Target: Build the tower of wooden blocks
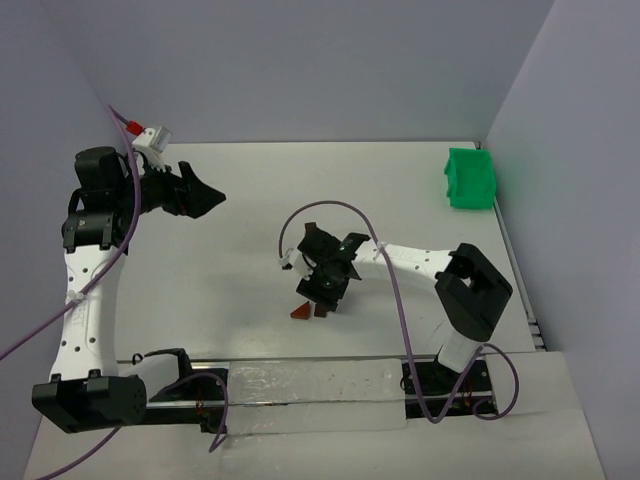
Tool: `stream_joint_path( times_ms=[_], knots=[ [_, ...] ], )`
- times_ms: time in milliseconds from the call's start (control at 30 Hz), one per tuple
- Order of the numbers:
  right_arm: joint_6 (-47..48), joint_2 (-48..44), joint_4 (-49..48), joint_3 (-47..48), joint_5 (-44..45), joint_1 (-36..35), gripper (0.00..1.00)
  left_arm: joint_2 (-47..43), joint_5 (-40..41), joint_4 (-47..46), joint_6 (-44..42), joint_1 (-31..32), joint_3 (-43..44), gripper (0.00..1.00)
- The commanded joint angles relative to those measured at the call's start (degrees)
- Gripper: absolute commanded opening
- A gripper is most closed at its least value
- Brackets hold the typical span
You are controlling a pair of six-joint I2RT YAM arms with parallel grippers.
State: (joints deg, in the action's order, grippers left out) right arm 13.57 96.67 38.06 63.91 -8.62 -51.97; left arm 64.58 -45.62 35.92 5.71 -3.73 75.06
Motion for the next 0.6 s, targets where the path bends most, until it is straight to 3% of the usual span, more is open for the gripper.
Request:
stream_joint_path(
  times_ms=[0,567],
  knots=[
    [-0.9,1.8,-2.5,2.7,2.7,-2.7,0.61,-0.1,-3.0,-3.0,1.7,-0.9,0.1,0.99],
    [1.3,7.6,-1.7,5.4,1.4,-5.2,0.58,0.0,-4.0,-2.7,1.0,-1.2,0.4,0.99]
  ],
)
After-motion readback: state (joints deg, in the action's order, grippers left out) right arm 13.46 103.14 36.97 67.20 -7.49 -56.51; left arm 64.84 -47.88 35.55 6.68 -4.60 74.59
